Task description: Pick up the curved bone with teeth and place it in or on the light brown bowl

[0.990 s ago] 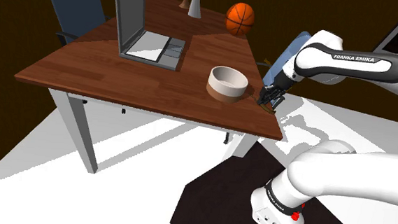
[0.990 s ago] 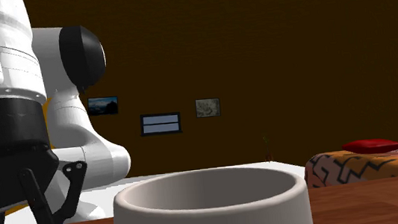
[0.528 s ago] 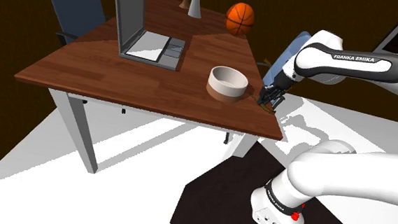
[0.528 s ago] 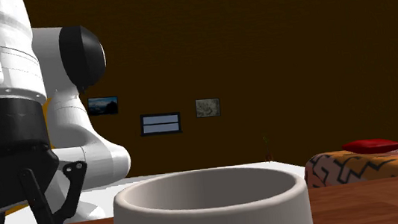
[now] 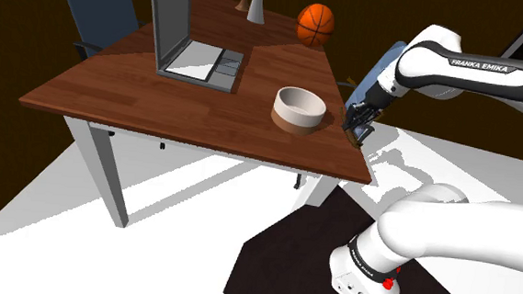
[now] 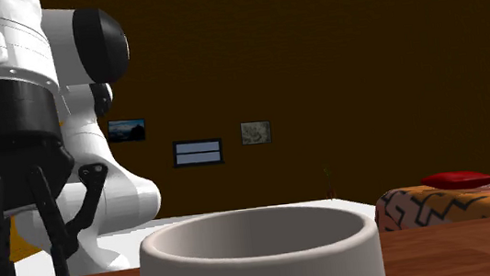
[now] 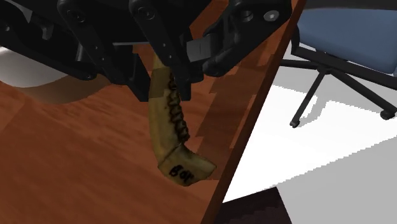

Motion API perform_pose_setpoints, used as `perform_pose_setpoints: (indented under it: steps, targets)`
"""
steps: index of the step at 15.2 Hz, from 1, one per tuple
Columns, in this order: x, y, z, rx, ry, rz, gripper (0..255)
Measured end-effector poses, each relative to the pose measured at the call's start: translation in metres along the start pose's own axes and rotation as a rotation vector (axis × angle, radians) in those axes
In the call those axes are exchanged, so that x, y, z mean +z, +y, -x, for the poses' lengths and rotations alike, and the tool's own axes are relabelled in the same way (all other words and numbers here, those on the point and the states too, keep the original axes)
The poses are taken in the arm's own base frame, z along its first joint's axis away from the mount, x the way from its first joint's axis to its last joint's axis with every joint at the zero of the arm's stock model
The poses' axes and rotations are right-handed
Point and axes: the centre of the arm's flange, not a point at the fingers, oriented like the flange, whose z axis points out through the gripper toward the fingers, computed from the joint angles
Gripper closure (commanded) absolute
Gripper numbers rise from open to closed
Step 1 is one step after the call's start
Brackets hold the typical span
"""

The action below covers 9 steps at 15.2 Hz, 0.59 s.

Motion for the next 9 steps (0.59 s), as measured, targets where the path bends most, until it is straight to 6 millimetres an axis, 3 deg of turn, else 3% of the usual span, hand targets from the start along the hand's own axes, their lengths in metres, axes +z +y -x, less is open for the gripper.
perform_pose_setpoints:
  steps: [9]
  targets:
    - [-0.048, -0.008, -0.006, 0.0, 0.0, 0.0, 255]
